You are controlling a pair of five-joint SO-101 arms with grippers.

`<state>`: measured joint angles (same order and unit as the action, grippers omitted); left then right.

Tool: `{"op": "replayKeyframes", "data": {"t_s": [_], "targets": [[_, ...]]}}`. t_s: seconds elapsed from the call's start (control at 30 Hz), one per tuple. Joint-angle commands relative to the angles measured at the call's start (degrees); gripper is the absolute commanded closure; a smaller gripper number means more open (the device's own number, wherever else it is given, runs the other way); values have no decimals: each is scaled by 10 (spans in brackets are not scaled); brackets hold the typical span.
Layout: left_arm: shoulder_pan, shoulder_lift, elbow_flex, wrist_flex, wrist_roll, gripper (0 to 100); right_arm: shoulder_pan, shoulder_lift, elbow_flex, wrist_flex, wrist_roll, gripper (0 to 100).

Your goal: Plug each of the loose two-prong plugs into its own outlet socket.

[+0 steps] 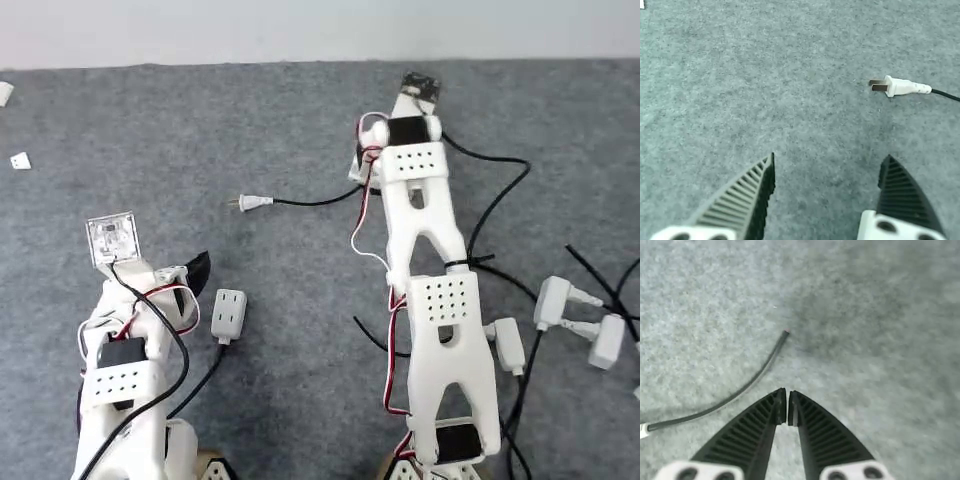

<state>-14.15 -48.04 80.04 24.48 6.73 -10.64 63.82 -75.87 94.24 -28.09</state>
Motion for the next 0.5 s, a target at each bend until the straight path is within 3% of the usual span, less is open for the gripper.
{"op": "replayKeyframes", "data": {"t_s": [0.0,0.23,0.47], "targets": [[-3,-13,-9,-17,-4,687,5,1,-40,3,6,990],[-3,-13,-9,-17,-4,687,4,73,-37,-108,-43,869],[-2,-13,-8,-15,-4,687,5,97,-28,-169,-18,869]]}}
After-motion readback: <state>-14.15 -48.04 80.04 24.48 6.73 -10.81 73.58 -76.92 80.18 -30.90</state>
